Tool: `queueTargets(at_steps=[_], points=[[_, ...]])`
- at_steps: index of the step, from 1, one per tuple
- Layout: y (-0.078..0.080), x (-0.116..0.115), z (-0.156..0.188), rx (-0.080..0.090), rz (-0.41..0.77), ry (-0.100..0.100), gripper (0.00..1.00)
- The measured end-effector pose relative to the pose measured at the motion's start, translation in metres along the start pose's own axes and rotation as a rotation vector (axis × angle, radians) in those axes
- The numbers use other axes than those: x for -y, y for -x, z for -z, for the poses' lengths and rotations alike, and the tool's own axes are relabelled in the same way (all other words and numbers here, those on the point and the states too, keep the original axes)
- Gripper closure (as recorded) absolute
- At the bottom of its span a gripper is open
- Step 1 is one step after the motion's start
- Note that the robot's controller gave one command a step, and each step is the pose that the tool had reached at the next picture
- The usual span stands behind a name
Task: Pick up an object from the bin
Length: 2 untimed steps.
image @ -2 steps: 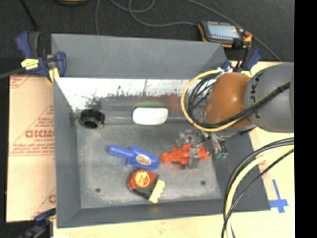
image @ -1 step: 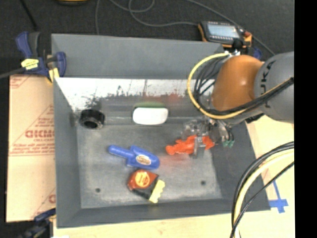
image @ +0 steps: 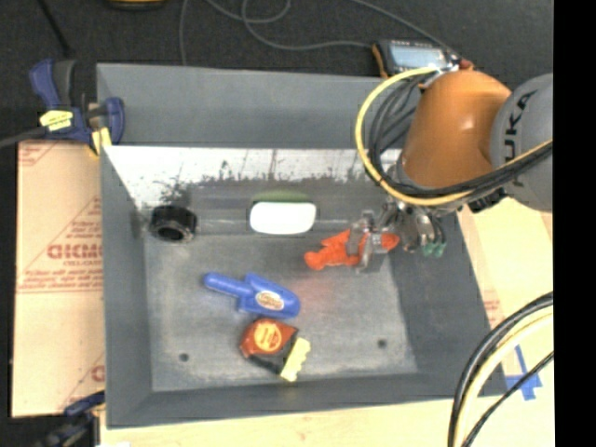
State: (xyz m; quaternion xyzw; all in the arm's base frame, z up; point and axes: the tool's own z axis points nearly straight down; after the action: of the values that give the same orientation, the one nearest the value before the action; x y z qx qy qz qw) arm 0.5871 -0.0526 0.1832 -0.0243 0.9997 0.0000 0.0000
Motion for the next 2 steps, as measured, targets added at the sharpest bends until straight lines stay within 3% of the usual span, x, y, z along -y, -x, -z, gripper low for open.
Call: queueTargets(at_steps=[1,2], points=[[-0.015,-0.010,-0.017,0.016,0.007,-0.002,1.00],[-0.022,-0.005,-0.004,-0.011,0.030,0.001,1.00]])
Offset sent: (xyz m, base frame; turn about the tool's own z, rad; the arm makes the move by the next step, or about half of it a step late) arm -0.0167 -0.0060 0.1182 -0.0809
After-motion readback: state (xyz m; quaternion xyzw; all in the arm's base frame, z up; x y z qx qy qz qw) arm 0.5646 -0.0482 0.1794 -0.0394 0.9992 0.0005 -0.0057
